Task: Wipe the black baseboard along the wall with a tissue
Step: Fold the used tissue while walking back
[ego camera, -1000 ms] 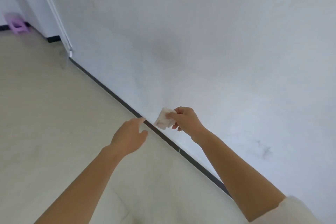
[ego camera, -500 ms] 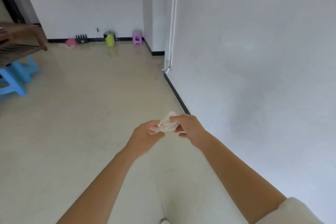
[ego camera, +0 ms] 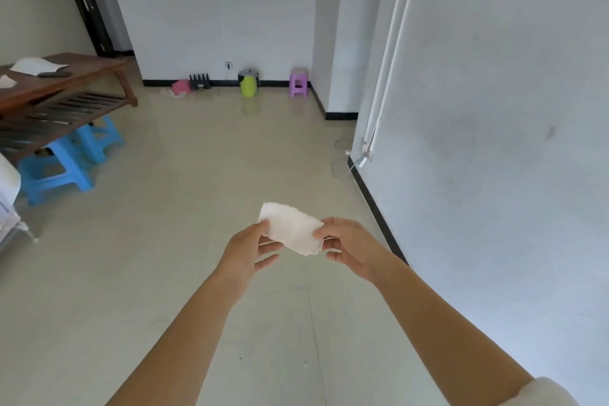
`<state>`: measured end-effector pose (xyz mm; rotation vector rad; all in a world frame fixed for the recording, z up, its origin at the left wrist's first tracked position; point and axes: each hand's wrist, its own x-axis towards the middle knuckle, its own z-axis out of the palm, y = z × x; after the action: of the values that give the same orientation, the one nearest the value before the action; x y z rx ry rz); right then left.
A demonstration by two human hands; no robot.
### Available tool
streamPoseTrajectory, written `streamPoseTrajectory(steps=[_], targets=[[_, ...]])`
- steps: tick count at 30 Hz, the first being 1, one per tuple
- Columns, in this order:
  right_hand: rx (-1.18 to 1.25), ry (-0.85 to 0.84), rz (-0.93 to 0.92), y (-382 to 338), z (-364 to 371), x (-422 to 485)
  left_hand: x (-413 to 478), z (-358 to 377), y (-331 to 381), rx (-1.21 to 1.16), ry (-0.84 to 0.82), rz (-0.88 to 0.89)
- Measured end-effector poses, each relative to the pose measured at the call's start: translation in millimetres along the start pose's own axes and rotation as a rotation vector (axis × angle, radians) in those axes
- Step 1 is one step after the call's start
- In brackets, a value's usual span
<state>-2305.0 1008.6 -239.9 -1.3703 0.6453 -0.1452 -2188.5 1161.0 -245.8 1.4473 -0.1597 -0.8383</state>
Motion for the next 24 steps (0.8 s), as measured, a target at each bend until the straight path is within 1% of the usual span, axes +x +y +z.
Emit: streamPoseTrajectory(steps=[3,8,11,15,18,21,24], targets=[[-0.029,0.014,-0.003,-24,18,82,72,-25,32,-0.087,0.009,-0.026],[-0.004,0.039,-0.051,-62,48,229,211,-71,87,-0.098,-0.031,0.003],[-0.004,0.075,-0.105,-87,68,311,290,-98,131,-0.072,-0.042,-0.013],[-0.261,0.007,-0.192,-125,100,405,388,-119,188,0.021,-0.037,-0.007],[-0.36,-0.013,-0.212,-151,116,473,459,-125,223,0.052,-0.023,-0.015],[-0.261,0.025,-0.176,-175,117,543,532,-131,251,0.05,-0.035,-0.025],[-0.21,0.004,-0.154,-196,107,625,613,-137,279,0.048,-0.034,-0.022]])
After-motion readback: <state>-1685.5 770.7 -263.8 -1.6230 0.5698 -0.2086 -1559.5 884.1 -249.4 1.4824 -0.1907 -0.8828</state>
